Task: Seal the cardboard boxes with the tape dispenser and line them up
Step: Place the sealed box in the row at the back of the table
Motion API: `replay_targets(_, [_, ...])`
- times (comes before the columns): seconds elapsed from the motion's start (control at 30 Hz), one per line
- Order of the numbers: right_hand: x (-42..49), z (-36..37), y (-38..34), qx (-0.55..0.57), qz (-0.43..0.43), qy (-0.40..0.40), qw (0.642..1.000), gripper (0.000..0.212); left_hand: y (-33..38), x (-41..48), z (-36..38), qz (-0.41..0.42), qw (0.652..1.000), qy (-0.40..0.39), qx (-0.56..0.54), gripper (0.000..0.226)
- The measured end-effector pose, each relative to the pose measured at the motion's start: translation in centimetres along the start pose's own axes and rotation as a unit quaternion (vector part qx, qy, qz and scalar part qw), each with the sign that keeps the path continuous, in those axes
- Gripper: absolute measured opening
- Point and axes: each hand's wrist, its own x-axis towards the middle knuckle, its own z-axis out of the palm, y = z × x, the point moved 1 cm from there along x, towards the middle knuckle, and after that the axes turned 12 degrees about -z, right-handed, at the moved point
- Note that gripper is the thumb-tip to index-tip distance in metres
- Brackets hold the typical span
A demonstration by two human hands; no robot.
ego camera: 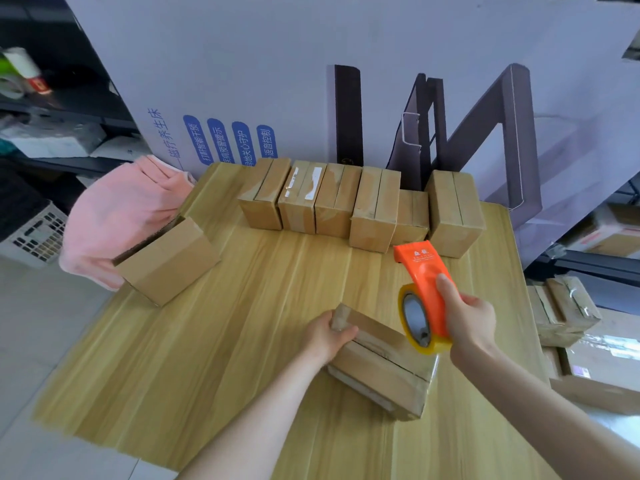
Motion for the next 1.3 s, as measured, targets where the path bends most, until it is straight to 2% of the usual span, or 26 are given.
replay_targets(0.07, [0.4, -0.6, -0.2, 0.001, 0.002, 0.007, 1.000, 0.045, 0.5, 0.2, 0.3, 0.000, 1.000, 0.002, 0.000, 0.050])
replay_targets(0.17, [0.7, -1.0, -0.7, 0.008, 0.001, 0.013, 1.000, 0.043, 0.3, 1.3, -0.8, -0.004, 0.999, 0.021, -0.035, 0.046])
replay_targets(0.37, [0.9, -0.1, -1.7, 0.015, -0.004, 0.017, 1.000, 0.045, -0.3, 7.4, -9.5, -0.071, 0.979, 0.136, -0.132, 0.065])
replay_targets(0.5, [0.2, 1.4, -2.2, 0.011, -0.010, 0.029, 0.999, 0.043, 1.1, 11.8, -15.8, -0.083, 0.967, 0.188, -0.149, 0.073])
replay_targets(0.67, [0.2, 3.7, -2.1, -0.019, -0.005, 0.059, 0.998, 0.047, 4.9, 16.8, -20.2, -0.060, 0.977, 0.191, -0.077, 0.066])
replay_targets(0.87, [-1.1, 7.8, -2.1, -0.037, 0.006, 0.090, 0.995, 0.047, 6.8, 19.7, -21.9, -0.026, 0.983, 0.180, -0.023, 0.064])
replay_targets(1.0, [-3.2, 11.0, -2.7, -0.011, 0.022, 0.091, 0.996, 0.045, 6.5, 19.0, -22.6, -0.014, 0.986, 0.164, 0.004, 0.076])
replay_targets(1.07, [-4.3, 12.6, -3.1, -0.006, 0.024, 0.095, 0.995, 0.045, 6.2, 18.1, -23.6, 0.022, 0.988, 0.156, 0.000, 0.083])
replay_targets(1.17, [-5.9, 15.0, -3.9, 0.010, 0.029, 0.091, 0.995, 0.045, 5.1, 15.3, -26.6, 0.128, 0.976, 0.174, 0.039, 0.078])
replay_targets(1.3, [-8.1, 18.1, -5.5, 0.024, 0.031, 0.077, 0.996, 0.042, 1.0, 12.7, -32.6, 0.209, 0.914, 0.291, 0.188, 0.067])
